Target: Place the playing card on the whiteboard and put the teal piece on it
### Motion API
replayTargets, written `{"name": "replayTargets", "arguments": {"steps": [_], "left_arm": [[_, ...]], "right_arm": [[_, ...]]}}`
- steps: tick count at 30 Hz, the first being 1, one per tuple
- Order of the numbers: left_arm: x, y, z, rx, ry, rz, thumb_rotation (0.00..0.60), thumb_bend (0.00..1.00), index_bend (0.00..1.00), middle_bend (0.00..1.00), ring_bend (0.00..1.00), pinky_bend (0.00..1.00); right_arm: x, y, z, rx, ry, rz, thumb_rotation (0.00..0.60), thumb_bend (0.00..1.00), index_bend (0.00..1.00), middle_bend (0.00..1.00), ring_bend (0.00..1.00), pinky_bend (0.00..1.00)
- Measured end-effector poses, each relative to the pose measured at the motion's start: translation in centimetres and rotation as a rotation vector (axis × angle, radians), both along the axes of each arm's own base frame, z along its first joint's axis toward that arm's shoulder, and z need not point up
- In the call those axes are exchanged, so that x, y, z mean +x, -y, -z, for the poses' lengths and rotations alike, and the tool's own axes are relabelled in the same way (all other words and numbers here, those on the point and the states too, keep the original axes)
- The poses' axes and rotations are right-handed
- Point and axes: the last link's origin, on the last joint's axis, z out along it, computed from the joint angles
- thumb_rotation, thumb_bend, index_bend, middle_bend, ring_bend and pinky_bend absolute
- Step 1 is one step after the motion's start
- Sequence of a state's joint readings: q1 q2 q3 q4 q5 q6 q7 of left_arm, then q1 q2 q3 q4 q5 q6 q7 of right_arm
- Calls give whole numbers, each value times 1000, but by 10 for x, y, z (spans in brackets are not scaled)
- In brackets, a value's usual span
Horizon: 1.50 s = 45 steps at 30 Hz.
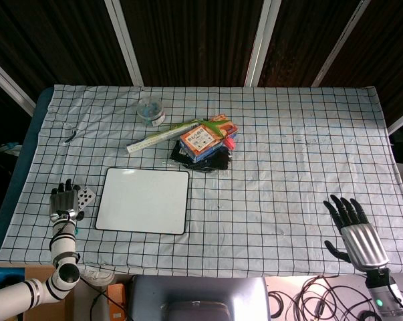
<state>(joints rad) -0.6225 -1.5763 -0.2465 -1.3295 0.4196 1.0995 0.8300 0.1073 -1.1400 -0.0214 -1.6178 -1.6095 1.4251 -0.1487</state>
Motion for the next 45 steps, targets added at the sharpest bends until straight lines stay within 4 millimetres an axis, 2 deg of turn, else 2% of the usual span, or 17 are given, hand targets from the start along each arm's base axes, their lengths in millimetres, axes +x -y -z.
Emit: {"name": "replayTargets", "arguments": {"steps": [23,30,40,45], "left_arm": [[-1,-6,1,-34,-9,-29,600,302,245,6,0,132],[-1,-8,2,-39,-11,-30,600,302,292,38,0,141],[-1,-9,0,-25,-8,-17,600,303,458,101,9,163],[-1,-9,-1,-13,-1,-1,600,302,494,120,21,166]], "right_arm": [[-3,-2,-6,-16,7,7,600,191,0,0,0,0],[-4,-3,-7,-18,7,9,600,191,0,0,0,0],[-4,-3,-7,-18,7,10,600,191,0,0,0,0],[-4,-3,-7,-18,8,9,600,191,0,0,0,0]]}}
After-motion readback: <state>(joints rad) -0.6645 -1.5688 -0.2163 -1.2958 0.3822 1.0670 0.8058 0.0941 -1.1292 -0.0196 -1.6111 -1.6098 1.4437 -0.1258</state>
